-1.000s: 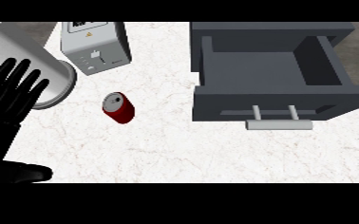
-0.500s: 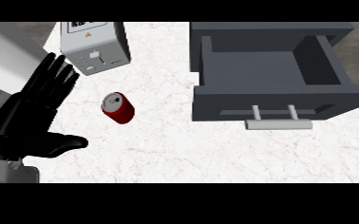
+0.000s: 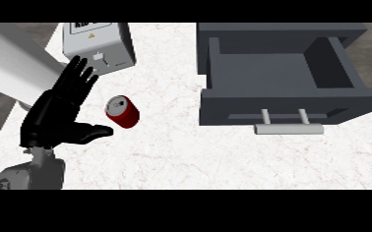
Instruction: Pick up the can, place it into the drawer and close the drawer
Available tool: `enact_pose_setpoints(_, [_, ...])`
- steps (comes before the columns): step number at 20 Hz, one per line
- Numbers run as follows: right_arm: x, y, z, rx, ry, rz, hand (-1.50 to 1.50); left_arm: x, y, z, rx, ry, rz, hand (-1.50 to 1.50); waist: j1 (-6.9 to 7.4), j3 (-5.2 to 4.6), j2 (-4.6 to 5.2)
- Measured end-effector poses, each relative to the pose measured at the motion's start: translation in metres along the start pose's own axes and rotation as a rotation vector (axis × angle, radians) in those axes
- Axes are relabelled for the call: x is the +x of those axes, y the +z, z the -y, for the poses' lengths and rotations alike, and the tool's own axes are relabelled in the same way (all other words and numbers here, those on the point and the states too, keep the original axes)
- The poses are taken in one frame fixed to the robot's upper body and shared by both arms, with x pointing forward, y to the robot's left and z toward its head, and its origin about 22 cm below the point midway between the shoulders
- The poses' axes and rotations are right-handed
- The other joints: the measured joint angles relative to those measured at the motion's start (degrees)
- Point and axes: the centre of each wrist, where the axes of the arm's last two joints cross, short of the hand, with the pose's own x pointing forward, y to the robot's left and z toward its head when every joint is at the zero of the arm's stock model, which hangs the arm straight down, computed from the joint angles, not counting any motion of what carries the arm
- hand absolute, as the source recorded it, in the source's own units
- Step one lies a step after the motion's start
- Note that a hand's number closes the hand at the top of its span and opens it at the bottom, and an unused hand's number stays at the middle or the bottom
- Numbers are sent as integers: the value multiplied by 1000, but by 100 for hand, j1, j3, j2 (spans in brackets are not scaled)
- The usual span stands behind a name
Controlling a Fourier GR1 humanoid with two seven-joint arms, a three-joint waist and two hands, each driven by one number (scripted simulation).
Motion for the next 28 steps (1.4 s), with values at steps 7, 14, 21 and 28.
enact_pose_setpoints(7, [7, 3, -1, 5, -2, -1, -150, -36, -11, -5, 36, -22, -24, -150, 0, 1, 2])
enact_pose_setpoints(14, [0, 8, 7, 1, -6, -3, -150, -77, -15, -20, 102, -41, -27, -150, -4, 1, 4])
enact_pose_setpoints(21, [4, 13, 9, 0, -1, 4, -150, -104, -16, -43, 151, -57, -33, -150, -3, 1, 4])
enact_pose_setpoints(28, [4, 11, 12, 3, 2, -1, -150, -141, -14, -61, 156, -57, -60, -150, -9, 0, 6])
